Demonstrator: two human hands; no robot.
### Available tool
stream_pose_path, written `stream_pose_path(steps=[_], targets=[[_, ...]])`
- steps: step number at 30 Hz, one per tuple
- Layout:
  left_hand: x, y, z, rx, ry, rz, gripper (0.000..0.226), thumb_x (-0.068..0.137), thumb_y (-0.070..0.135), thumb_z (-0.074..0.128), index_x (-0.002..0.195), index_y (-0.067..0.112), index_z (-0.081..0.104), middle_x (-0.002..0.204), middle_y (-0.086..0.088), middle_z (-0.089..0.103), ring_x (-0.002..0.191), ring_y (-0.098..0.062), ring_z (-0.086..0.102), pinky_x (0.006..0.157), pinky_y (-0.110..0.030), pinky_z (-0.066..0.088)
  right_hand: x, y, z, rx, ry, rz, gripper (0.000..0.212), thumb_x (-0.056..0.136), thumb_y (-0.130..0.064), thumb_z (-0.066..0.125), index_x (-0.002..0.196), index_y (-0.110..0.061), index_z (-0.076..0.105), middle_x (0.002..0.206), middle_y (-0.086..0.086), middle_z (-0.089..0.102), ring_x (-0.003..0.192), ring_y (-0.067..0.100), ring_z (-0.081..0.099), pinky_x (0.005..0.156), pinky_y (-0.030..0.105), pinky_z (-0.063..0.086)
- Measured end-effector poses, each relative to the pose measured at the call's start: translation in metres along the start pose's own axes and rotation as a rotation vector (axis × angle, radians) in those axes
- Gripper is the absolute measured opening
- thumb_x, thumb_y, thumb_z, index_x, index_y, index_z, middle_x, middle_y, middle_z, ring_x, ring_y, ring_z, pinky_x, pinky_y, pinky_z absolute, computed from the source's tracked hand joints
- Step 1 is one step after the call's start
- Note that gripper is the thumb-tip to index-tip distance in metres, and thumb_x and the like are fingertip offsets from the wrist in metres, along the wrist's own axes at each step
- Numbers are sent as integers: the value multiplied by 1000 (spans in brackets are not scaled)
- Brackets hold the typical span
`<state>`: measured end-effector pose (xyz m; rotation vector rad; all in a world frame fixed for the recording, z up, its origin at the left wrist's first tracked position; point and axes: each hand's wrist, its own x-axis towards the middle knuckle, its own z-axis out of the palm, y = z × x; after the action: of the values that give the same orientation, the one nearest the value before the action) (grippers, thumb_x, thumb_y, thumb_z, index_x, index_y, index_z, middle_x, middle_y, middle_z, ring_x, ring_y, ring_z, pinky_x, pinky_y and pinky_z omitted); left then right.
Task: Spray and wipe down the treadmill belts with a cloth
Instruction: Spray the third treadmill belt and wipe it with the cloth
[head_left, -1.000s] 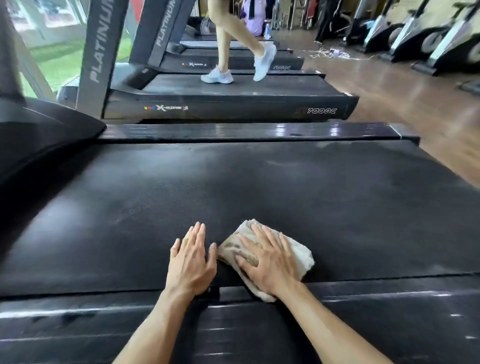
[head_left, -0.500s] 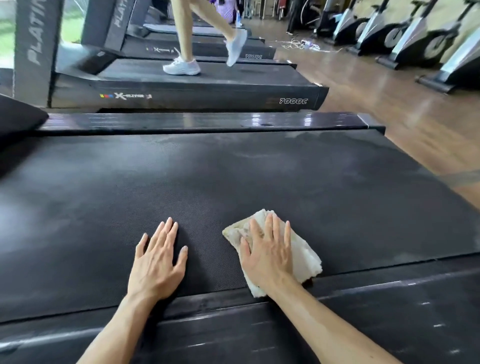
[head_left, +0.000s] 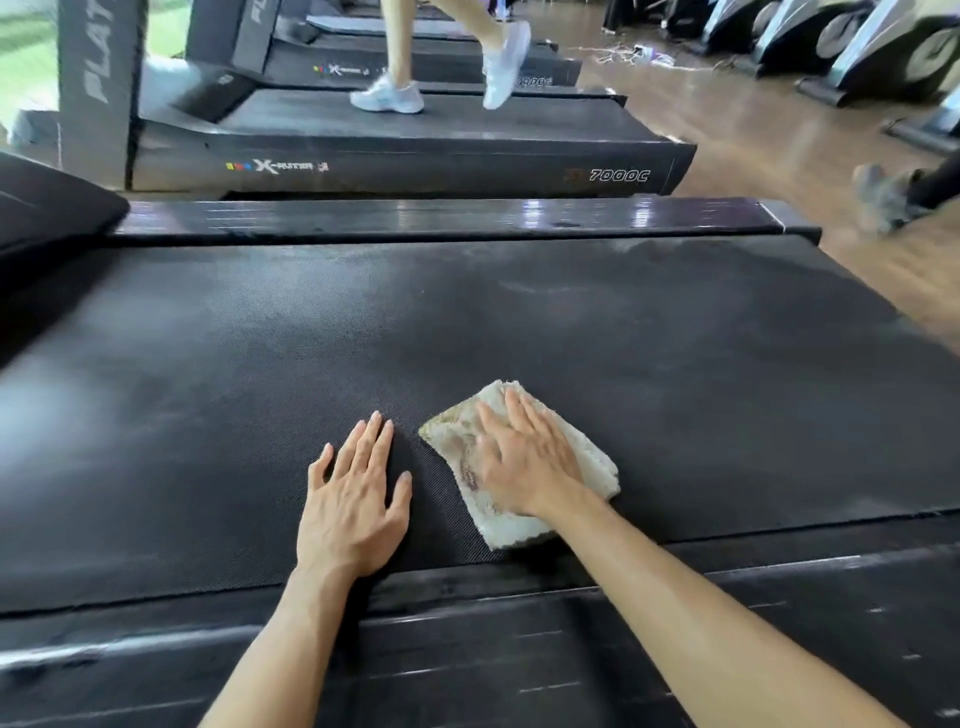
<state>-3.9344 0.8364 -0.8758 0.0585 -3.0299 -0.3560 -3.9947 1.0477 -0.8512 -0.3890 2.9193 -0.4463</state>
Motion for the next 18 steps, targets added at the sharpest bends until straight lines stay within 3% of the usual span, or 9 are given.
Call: stream_pose_path(steps=[2, 4, 7, 10, 14, 18], targets=[[0, 0, 0, 6, 6, 0, 81, 89, 59, 4, 163, 27, 11, 170, 14, -1, 155, -4, -4, 126, -37, 0, -3, 4, 7, -39, 52, -58, 64, 108, -48, 22, 167, -26, 9, 172, 8, -15, 158, 19, -19, 128, 41, -11], [0, 1, 0, 5, 7, -3, 81, 89, 59, 5, 163, 27, 12, 169, 14, -1, 155, -4, -4, 126, -37, 1, -5, 6, 16, -29, 122, -116, 67, 103, -55, 21, 166, -35, 11, 173, 3, -12, 158, 21, -20, 127, 46, -11], [0, 1, 0, -6, 9, -1, 81, 89, 58, 7, 163, 26, 14, 169, 14, 0, 155, -4, -2, 126, -38, 2, 0, 7, 16, 29, 90, -156, 70, 93, -59, 6, 161, -48, 16, 174, -9, -5, 158, 22, -20, 126, 47, -13], [0, 1, -2, 0, 0, 2, 81, 88, 58, 5, 163, 27, 10, 169, 14, -3, 155, -3, -5, 126, -37, -1, 2, 11, 4, 32, 29, -169, 78, 89, -54, -5, 163, -44, 15, 174, -8, -7, 157, 21, -22, 126, 49, -16], [-1, 1, -2, -7, 10, 3, 81, 89, 58, 6, 163, 27, 9, 169, 15, -4, 155, -3, -6, 125, -36, -2, -1, 20, 4, -135, 82, -295, 72, 98, -52, 2, 166, -31, 10, 174, 6, -5, 158, 24, -20, 125, 47, -18], [1, 1, -1, 1, 16, 6, 79, 90, 58, 9, 163, 28, 11, 169, 15, -2, 155, -3, -6, 126, -36, -1, 0, 23, 5, -133, 51, -339, 68, 97, -64, 7, 161, -42, -6, 173, -8, -8, 156, 19, -25, 127, 44, -13]])
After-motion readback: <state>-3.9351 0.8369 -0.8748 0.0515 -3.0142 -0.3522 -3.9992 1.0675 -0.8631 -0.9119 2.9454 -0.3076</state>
